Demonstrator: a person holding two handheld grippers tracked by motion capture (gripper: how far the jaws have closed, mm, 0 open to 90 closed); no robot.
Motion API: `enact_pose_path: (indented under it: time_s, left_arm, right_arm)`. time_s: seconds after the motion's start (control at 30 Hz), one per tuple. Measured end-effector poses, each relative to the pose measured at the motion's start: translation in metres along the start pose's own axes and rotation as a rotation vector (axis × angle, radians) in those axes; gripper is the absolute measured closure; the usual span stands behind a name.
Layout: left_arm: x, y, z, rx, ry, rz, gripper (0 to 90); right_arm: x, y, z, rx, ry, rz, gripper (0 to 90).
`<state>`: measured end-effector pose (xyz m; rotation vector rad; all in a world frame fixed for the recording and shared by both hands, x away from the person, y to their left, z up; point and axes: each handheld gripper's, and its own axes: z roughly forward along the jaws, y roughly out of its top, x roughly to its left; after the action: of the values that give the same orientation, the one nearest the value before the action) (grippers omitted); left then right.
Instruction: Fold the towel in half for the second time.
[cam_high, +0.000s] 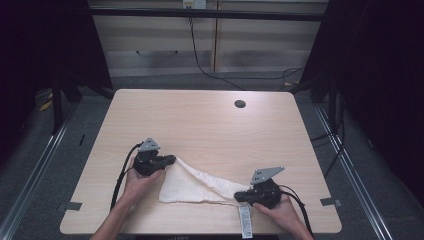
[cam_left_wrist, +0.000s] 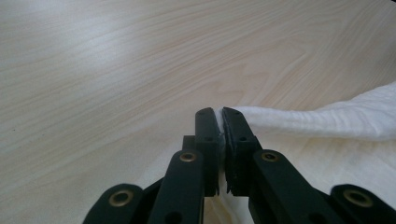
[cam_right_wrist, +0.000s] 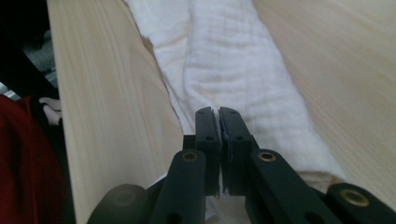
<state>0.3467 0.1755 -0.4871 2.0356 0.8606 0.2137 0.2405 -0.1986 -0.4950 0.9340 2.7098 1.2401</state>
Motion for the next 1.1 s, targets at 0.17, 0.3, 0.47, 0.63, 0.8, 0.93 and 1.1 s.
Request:
enact_pose_path:
  time_s: [0.17, 0.3, 0.47, 0.63, 0.8, 0.93, 1.1]
  left_arm:
    - [-0.001, 0.002, -0.002, -0.022, -0.004, -0.005, 85.8]
    - [-0.003, 0.006, -0.006, -0.046, -0.007, -0.008, 85.7]
    - [-0.011, 0.014, -0.012, -0.084, -0.013, 0.014, 85.6]
    - [-0.019, 0.021, -0.019, -0.123, -0.020, 0.035, 85.6]
    - [-0.026, 0.022, -0.027, -0.134, -0.030, 0.061, 85.6]
    - [-0.036, 0.022, -0.033, -0.129, -0.045, 0.094, 85.6]
    - [-0.045, 0.017, -0.039, -0.116, -0.058, 0.131, 85.6]
  right_arm:
    - [-0.005, 0.002, 0.003, 0.007, -0.010, 0.010, 87.6]
    - [-0.012, 0.004, 0.004, 0.011, -0.034, 0.027, 87.8]
    - [-0.021, 0.009, 0.005, 0.019, -0.065, 0.044, 87.9]
    - [-0.031, 0.016, 0.006, 0.031, -0.114, 0.052, 88.0]
    - [-0.041, 0.019, 0.009, 0.010, -0.114, 0.085, 88.0]
    - [-0.041, 0.018, 0.009, 0.007, -0.118, 0.095, 88.1]
    - [-0.040, 0.018, 0.009, 0.001, -0.125, 0.092, 88.1]
